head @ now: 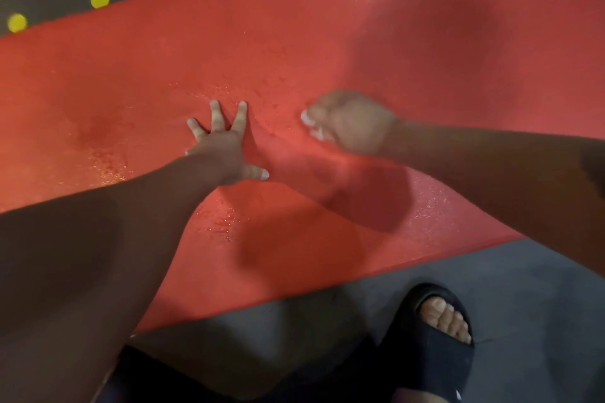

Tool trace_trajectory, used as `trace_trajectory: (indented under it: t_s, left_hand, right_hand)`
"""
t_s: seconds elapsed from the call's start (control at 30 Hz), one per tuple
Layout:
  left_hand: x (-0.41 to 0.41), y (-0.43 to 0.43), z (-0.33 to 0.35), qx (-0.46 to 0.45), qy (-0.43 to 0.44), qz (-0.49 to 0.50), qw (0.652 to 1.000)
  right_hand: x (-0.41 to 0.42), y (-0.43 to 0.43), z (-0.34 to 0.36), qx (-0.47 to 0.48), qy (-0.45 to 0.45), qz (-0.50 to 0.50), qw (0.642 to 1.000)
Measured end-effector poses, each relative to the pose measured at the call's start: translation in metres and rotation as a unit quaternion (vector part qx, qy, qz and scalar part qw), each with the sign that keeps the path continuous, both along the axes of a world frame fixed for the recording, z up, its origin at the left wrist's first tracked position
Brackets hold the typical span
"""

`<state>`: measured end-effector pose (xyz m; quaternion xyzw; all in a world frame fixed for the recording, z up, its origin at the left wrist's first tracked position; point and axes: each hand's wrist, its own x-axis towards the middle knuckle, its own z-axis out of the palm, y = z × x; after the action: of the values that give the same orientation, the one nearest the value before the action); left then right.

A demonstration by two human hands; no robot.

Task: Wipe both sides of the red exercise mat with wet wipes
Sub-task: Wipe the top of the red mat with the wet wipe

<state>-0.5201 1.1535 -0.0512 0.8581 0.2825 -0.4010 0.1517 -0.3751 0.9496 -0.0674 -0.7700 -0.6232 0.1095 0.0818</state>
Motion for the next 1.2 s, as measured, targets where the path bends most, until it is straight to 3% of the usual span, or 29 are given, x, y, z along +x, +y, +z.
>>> trace_trajectory:
  t_s: [0.07, 0.13, 0.3, 0.37, 0.43, 0.53, 0.57, 0.63, 0.77, 0.83, 0.9, 1.03, 1.07, 1.2]
  left_hand:
    - [-0.001, 0.002, 0.003, -0.011, -0.008, 0.003, 1.0]
    - [-0.002, 0.001, 0.003, -0.009, -0.015, 0.005, 1.0]
    - [-0.003, -0.001, -0.001, -0.003, -0.012, 0.01, 1.0]
    - [-0.002, -0.002, -0.002, -0.002, -0.01, 0.008, 1.0]
    - [-0.001, -0.003, -0.002, -0.001, -0.009, 0.006, 1.0]
    - [0.0, -0.005, -0.002, -0.002, -0.007, 0.01, 1.0]
    - [0.0, -0.005, -0.002, -0.002, -0.006, 0.012, 1.0]
    - [0.0, -0.005, -0.003, -0.003, -0.007, 0.014, 1.0]
    - [0.001, -0.004, -0.002, 0.002, -0.006, 0.012, 1.0]
    - [0.002, 0.0, 0.001, 0.007, -0.002, 0.001, 1.0]
    - [0.003, 0.009, 0.007, 0.021, -0.008, -0.018, 1.0]
    - [0.012, 0.032, 0.018, 0.097, -0.029, -0.024, 0.995]
    - [0.016, 0.038, 0.019, 0.105, -0.025, -0.015, 0.994]
    - [0.027, 0.048, 0.01, 0.087, 0.012, 0.006, 0.996]
  right_hand:
    - [0.025, 0.007, -0.003, -0.009, 0.0, -0.117, 0.993]
    - [0.018, 0.01, -0.003, -0.022, 0.001, -0.127, 0.992]
    - [-0.056, -0.01, 0.005, 0.004, 0.048, 0.113, 0.992]
    - [-0.048, -0.012, 0.006, -0.003, 0.045, 0.162, 0.986]
    - [-0.022, -0.003, -0.001, 0.01, 0.022, 0.098, 0.995]
    - [0.018, 0.009, -0.005, -0.011, -0.009, -0.118, 0.993]
    - [0.018, 0.01, -0.006, -0.019, -0.012, -0.145, 0.989]
    - [-0.005, 0.012, -0.004, -0.011, 0.005, -0.097, 0.995]
    - [-0.058, -0.002, -0.005, 0.019, 0.043, 0.094, 0.994]
    - [-0.048, -0.002, -0.004, 0.018, 0.029, 0.12, 0.992]
    - [-0.021, 0.007, -0.006, 0.012, 0.009, 0.082, 0.997]
    - [0.03, 0.03, -0.004, -0.007, -0.02, -0.173, 0.985]
    - [0.027, 0.033, -0.004, -0.009, -0.021, -0.187, 0.982]
    - [-0.019, 0.029, -0.008, 0.018, 0.019, -0.009, 1.0]
